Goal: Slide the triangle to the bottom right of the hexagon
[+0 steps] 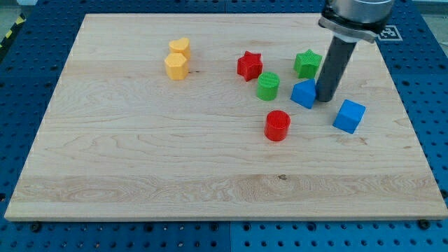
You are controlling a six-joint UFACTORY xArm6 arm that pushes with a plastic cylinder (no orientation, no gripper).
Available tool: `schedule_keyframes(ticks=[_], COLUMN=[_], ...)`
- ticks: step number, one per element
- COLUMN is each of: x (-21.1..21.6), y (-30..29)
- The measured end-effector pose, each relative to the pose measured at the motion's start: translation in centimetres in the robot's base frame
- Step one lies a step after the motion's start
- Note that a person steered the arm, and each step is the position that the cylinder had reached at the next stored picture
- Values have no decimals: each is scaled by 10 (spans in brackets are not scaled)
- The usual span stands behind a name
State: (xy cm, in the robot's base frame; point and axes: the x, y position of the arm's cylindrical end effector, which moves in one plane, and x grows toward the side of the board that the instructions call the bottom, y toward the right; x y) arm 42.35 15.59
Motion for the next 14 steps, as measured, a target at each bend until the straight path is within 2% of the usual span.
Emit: schedule_keyframes(ticks=[4,5,6,10,14], x=[6,33,36,14,14], y=[-94,-99,-101,-111,-184])
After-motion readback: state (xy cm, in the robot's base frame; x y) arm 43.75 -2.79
